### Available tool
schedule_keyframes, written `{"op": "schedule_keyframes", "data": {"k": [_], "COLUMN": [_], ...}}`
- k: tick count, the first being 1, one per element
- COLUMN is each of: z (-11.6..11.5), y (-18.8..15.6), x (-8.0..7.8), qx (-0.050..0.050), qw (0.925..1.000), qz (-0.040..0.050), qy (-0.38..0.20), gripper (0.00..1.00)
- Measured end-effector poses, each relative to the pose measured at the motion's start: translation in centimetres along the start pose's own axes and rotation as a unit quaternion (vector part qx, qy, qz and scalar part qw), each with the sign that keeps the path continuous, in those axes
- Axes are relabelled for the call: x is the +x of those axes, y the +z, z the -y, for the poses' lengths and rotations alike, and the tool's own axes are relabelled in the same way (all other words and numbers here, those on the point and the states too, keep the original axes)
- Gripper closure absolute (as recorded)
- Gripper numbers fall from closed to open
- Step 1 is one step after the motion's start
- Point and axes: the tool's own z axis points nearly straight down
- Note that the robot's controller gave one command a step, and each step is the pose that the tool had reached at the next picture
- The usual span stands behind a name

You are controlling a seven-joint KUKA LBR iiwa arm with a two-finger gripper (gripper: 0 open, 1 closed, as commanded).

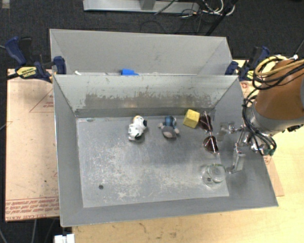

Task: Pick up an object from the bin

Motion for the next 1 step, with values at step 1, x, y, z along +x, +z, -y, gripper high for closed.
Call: {"op": "schedule_keyframes", "data": {"k": [1], "z": [-0.08], "y": [-0.47], "x": [-0.19], "qx": [0.001], "qw": [1.0], "qz": [0.0035], "qy": [-0.002], "gripper": [0.0]}}
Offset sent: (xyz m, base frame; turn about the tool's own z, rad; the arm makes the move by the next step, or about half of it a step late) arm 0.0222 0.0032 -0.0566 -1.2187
